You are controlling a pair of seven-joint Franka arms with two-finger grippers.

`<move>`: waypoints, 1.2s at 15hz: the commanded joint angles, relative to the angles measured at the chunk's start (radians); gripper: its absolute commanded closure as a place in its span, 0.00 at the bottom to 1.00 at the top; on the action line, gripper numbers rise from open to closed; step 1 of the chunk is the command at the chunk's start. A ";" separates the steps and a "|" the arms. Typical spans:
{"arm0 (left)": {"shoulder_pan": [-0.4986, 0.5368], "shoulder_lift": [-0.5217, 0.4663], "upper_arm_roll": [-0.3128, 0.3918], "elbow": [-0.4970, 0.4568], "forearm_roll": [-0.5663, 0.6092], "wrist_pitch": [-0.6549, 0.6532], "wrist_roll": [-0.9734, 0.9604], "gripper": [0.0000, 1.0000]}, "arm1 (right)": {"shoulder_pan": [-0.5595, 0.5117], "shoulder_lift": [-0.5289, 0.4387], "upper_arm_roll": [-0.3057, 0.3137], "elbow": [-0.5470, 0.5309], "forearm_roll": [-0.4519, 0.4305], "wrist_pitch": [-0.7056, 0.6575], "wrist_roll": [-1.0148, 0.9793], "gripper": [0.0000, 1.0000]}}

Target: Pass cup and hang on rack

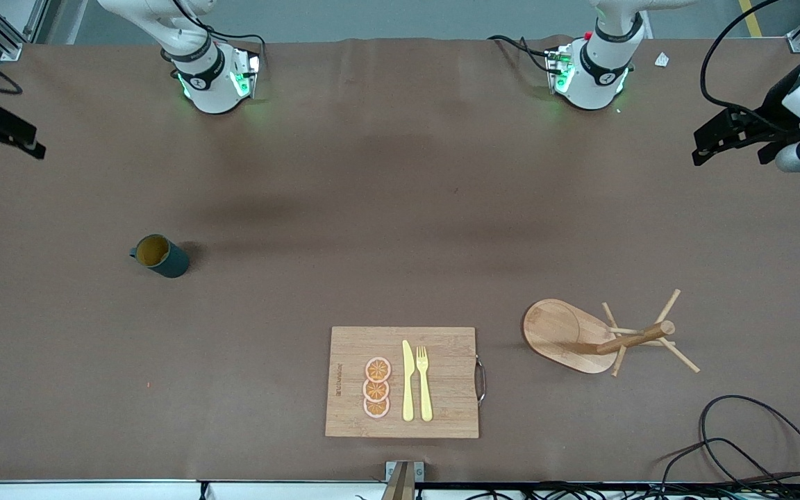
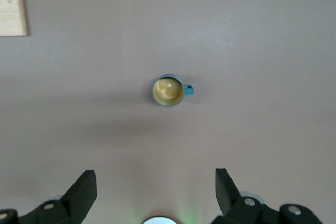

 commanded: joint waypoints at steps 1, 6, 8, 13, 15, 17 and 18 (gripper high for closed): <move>-0.003 0.013 -0.005 0.011 -0.001 0.018 0.001 0.00 | -0.032 0.154 0.014 0.031 0.007 0.061 -0.024 0.00; 0.000 0.005 -0.007 0.010 -0.006 0.015 -0.002 0.00 | -0.022 0.222 0.016 -0.104 0.010 0.270 -0.325 0.00; 0.000 0.004 -0.007 0.013 -0.008 0.015 -0.005 0.00 | -0.023 0.229 0.016 -0.204 0.010 0.383 -0.443 0.00; -0.001 0.001 -0.007 0.013 -0.014 0.015 -0.008 0.00 | -0.034 0.281 0.016 -0.379 0.011 0.641 -0.667 0.00; 0.000 -0.013 -0.005 0.010 -0.014 0.007 -0.008 0.00 | -0.037 0.318 0.016 -0.413 0.013 0.705 -0.722 0.00; 0.005 -0.014 -0.005 0.010 -0.014 0.005 -0.008 0.00 | -0.057 0.347 0.017 -0.433 0.015 0.758 -0.779 0.01; 0.006 -0.014 -0.002 0.010 -0.014 0.005 -0.008 0.00 | -0.061 0.363 0.017 -0.436 0.015 0.775 -0.802 0.03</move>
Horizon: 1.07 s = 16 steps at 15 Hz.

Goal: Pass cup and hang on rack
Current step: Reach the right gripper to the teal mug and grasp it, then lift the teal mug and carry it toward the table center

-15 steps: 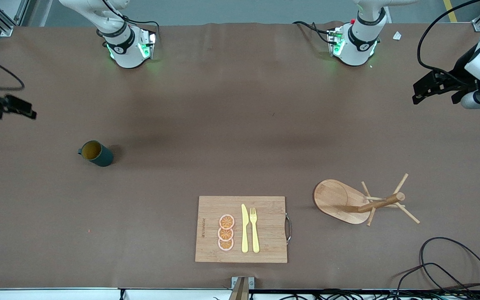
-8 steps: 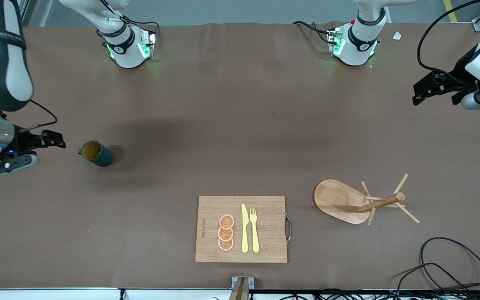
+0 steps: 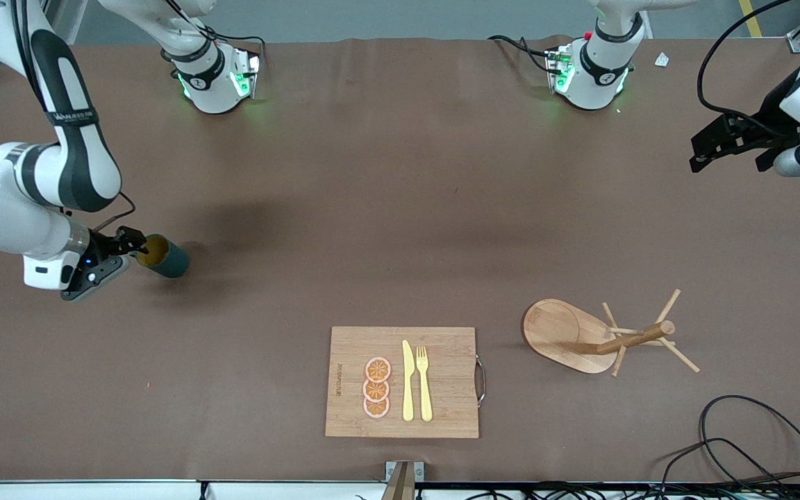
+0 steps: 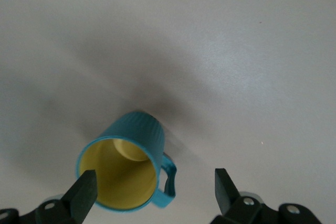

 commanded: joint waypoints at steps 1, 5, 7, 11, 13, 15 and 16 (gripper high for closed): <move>0.008 -0.016 0.006 0.001 -0.015 -0.011 -0.006 0.00 | -0.035 0.026 0.013 -0.030 0.011 0.052 -0.072 0.05; 0.034 -0.027 0.009 0.002 -0.014 -0.018 -0.016 0.00 | -0.031 0.048 0.013 -0.125 0.011 0.208 -0.074 0.40; 0.036 -0.027 0.009 0.002 -0.015 -0.018 -0.016 0.00 | -0.031 0.060 0.014 -0.125 0.011 0.211 -0.083 0.73; 0.038 -0.022 0.009 0.008 -0.015 -0.014 -0.016 0.00 | -0.028 0.058 0.016 -0.114 0.011 0.181 -0.092 1.00; 0.034 -0.021 0.009 0.007 -0.014 -0.006 -0.017 0.00 | -0.023 0.052 0.017 -0.084 0.030 0.127 -0.062 1.00; 0.036 -0.016 0.009 0.008 -0.017 -0.004 -0.017 0.00 | 0.006 0.040 0.017 -0.029 0.066 0.017 0.003 1.00; 0.038 -0.018 0.009 0.008 -0.017 -0.004 -0.017 0.00 | 0.033 0.023 0.017 -0.016 0.083 -0.012 0.044 1.00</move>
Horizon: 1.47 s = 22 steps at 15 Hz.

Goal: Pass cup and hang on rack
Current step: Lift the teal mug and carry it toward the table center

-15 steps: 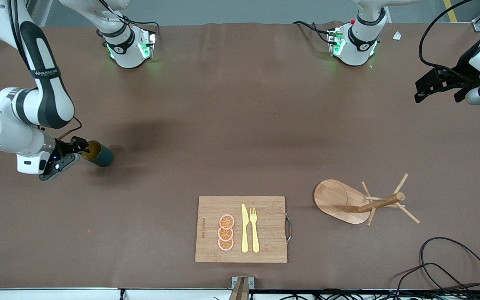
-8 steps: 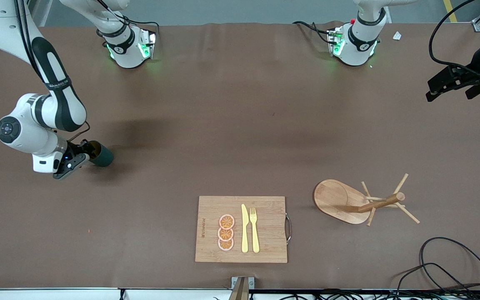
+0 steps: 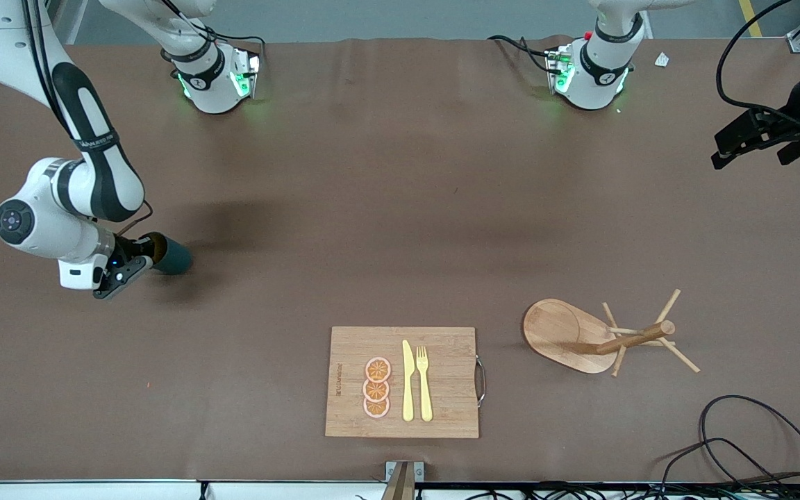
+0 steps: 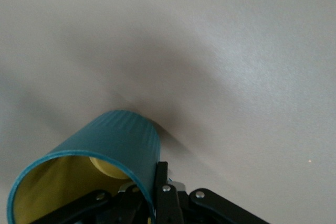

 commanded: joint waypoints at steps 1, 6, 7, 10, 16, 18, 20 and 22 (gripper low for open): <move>0.007 -0.003 -0.003 0.008 -0.017 -0.001 -0.006 0.00 | 0.079 -0.059 0.004 0.035 0.039 -0.096 0.134 1.00; 0.005 -0.006 -0.003 0.008 -0.015 -0.001 -0.006 0.00 | 0.337 -0.079 0.006 0.070 0.051 -0.114 0.537 1.00; 0.007 -0.006 -0.003 0.007 -0.013 -0.002 -0.006 0.00 | 0.403 -0.075 0.004 0.098 0.077 -0.113 0.633 1.00; 0.008 -0.011 -0.001 0.003 -0.013 -0.012 -0.006 0.00 | 0.584 0.003 0.004 0.219 0.106 -0.117 0.939 1.00; 0.005 -0.019 -0.004 0.005 -0.017 -0.012 -0.007 0.00 | 0.793 0.230 0.003 0.518 0.105 -0.120 1.333 1.00; 0.005 -0.020 -0.006 -0.001 -0.017 -0.013 -0.007 0.00 | 0.836 0.264 0.003 0.537 0.096 -0.119 1.404 1.00; 0.007 -0.026 -0.006 -0.001 -0.017 -0.013 0.000 0.00 | 0.870 0.298 0.001 0.566 0.091 -0.119 1.438 1.00; 0.007 -0.023 -0.003 0.005 -0.018 0.000 0.002 0.00 | 0.890 0.330 -0.002 0.603 0.057 -0.119 1.440 1.00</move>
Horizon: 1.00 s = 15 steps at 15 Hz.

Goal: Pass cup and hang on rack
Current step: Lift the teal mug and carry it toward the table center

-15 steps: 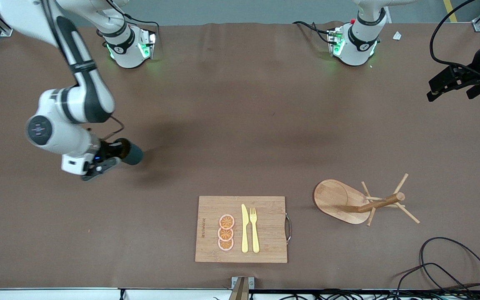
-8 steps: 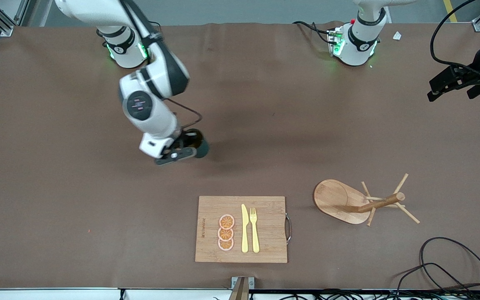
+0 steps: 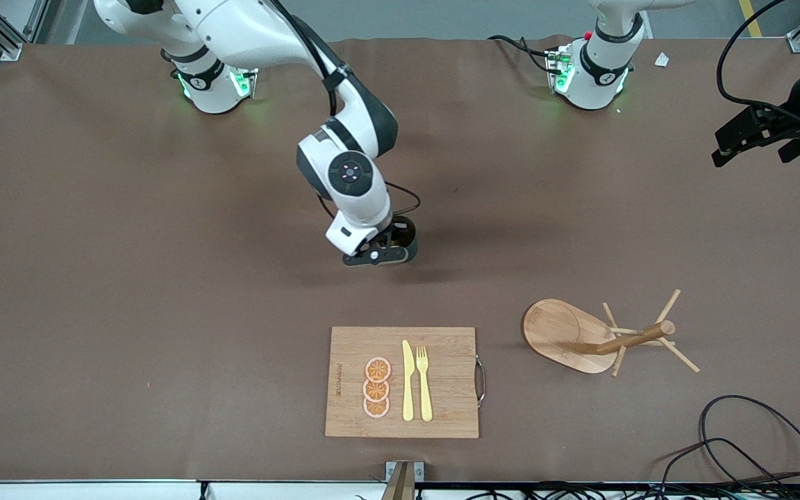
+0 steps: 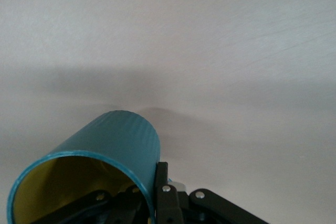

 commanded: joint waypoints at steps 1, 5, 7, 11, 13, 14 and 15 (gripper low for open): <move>0.007 -0.013 -0.001 0.001 -0.018 0.016 0.002 0.00 | 0.027 0.047 -0.015 0.069 -0.042 -0.016 0.028 1.00; 0.005 -0.004 -0.002 0.000 -0.016 0.027 0.002 0.00 | 0.041 0.056 -0.018 0.074 -0.050 -0.015 0.029 0.99; 0.005 0.012 -0.002 0.000 -0.015 0.040 0.004 0.00 | 0.045 0.064 -0.018 0.075 -0.071 -0.015 0.031 0.99; 0.004 0.032 -0.002 0.000 -0.009 0.070 0.005 0.00 | 0.054 0.096 -0.018 0.085 -0.102 -0.007 0.055 0.92; 0.007 0.032 -0.002 0.000 -0.007 0.072 0.005 0.00 | 0.054 0.104 -0.018 0.086 -0.103 -0.006 0.058 0.81; 0.007 0.033 -0.002 0.000 -0.007 0.072 0.005 0.00 | 0.054 0.104 -0.018 0.092 -0.102 -0.007 0.061 0.59; 0.004 0.035 -0.002 -0.002 -0.006 0.075 0.002 0.00 | 0.048 0.104 -0.018 0.095 -0.102 -0.013 0.061 0.01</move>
